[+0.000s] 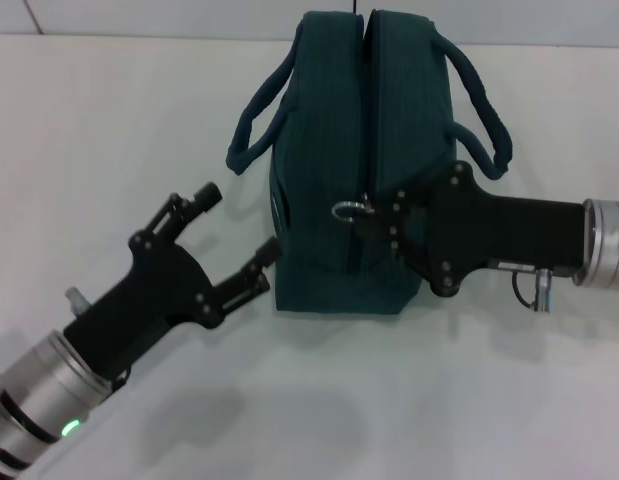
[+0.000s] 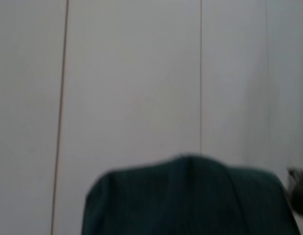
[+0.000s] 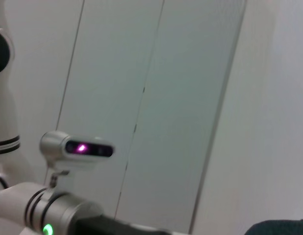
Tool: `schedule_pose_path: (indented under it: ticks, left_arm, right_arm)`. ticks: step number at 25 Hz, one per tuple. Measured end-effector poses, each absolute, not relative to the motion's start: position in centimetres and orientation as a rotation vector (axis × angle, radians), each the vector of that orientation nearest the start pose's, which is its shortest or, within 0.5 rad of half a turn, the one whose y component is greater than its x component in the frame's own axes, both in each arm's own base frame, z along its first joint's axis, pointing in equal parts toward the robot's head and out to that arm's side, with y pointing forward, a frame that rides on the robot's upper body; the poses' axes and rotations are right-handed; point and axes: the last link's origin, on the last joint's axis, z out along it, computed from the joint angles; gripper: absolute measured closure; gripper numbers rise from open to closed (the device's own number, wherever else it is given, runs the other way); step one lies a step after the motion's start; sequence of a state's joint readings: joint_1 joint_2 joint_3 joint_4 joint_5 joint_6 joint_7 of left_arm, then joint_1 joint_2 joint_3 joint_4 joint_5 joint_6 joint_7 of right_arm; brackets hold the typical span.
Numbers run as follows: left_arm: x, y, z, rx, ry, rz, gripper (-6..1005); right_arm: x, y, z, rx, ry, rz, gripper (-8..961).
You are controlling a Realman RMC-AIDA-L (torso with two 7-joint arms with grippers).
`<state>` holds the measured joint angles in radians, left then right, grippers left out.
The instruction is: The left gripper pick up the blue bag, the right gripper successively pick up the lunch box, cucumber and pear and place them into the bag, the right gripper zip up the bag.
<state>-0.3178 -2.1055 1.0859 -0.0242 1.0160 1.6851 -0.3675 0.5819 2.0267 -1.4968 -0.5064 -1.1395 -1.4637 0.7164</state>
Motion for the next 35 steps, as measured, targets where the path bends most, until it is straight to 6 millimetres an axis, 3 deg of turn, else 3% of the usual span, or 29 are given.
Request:
schedule_pose_path:
  ticks: [5,10,23,35]
  left_arm:
    - [-29.8,21.8,-6.6,-2.220,-0.344,-1.024,140]
    - [-29.3,22.6,-7.8,-2.329,-0.320,-0.984,142]
    - [-28.5,23.8,-8.0,-2.345,-0.284,-0.985,147]
    - [-27.9,24.5,-8.3,-2.373,-0.186,-0.951,624]
  right_arm:
    - [18.0,32.6,-4.8,-2.671,-0.286,1.043,946]
    - [18.0,32.7,-4.6,-2.649,-0.259,1.066,946]
    - [18.7,32.3,-4.4,-2.635,-0.137,1.129,945]
    - [19.2,31.9,-4.6,-2.702,0.118,1.181,944]
